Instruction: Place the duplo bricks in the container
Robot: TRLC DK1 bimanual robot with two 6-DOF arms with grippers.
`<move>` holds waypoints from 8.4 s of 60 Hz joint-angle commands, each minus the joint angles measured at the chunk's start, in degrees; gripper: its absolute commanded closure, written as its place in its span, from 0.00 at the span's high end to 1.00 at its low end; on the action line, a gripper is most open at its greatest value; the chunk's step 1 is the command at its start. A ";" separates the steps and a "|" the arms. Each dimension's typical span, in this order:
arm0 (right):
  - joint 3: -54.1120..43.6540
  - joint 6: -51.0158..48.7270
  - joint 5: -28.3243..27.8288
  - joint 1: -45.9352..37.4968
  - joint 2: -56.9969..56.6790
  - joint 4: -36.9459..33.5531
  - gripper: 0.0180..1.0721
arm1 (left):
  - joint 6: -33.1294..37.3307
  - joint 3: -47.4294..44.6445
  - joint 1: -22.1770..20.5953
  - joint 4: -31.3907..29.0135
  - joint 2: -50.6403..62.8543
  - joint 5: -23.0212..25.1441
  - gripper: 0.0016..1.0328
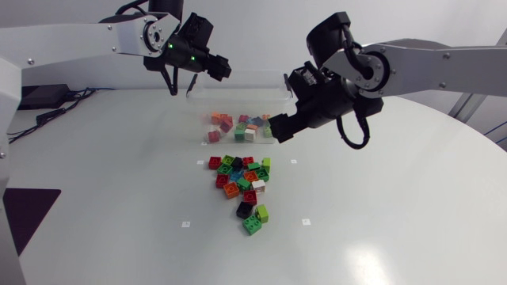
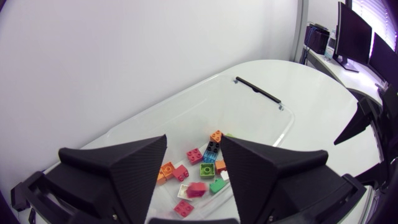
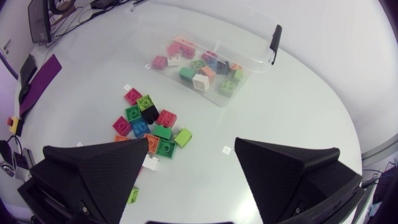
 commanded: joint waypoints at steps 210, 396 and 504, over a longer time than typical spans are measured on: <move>15.08 10.07 2.19 -0.11 6.35 -6.12 0.30 | 57.95 -24.98 1.31 -23.24 -1.83 7.11 0.28; -0.21 6.82 5.62 3.76 7.06 1.09 0.93 | 3.90 -11.80 3.50 13.94 -5.96 2.98 0.95; 18.69 17.10 5.62 6.31 32.11 -13.85 0.66 | 16.03 -59.43 5.44 17.10 -41.12 3.77 0.95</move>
